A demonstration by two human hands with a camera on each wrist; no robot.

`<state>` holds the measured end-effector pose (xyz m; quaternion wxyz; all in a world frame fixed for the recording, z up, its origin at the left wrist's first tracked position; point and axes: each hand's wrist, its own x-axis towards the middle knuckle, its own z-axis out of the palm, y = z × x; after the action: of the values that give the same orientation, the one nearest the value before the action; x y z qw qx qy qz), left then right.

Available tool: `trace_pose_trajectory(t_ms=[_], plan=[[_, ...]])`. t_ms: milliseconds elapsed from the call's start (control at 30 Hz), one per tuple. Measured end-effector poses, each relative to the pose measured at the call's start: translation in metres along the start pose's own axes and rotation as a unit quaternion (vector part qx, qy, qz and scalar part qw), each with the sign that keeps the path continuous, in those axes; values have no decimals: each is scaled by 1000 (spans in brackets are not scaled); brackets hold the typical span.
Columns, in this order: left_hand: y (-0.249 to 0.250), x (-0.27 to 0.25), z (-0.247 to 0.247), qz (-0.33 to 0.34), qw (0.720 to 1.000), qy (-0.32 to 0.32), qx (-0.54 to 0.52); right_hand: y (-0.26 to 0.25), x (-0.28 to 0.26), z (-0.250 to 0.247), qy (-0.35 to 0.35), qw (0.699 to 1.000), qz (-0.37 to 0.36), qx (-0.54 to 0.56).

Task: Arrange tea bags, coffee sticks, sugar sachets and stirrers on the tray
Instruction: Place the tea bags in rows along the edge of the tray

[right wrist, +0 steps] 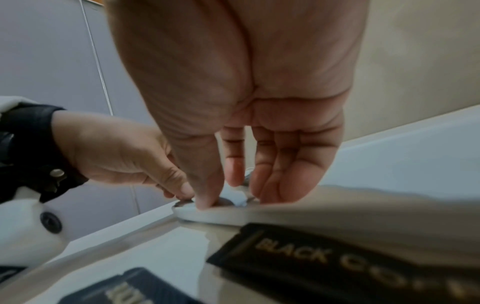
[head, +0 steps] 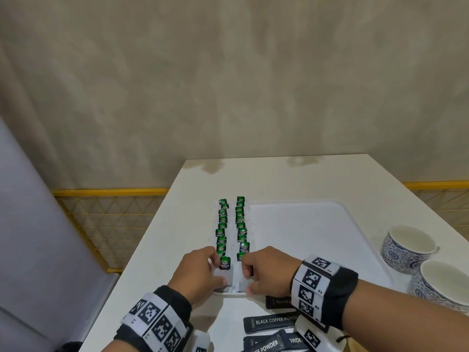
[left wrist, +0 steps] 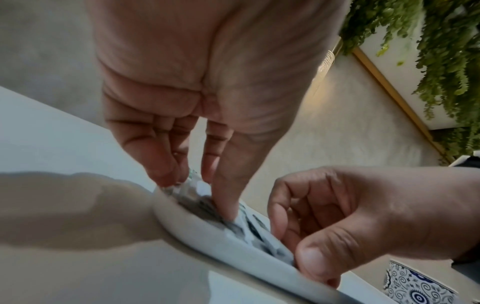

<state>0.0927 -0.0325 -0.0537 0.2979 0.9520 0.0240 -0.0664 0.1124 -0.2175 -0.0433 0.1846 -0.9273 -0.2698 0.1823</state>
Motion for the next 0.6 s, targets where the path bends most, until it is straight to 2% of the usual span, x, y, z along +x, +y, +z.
trace_pose_trajectory(t_ms=[333, 600], plan=[[-6, 8, 7, -39, 998, 12, -47, 4, 7, 5, 1, 1000, -5, 5], [-15, 16, 8, -88, 995, -11, -55, 6, 10, 6, 9, 1000, -16, -9]])
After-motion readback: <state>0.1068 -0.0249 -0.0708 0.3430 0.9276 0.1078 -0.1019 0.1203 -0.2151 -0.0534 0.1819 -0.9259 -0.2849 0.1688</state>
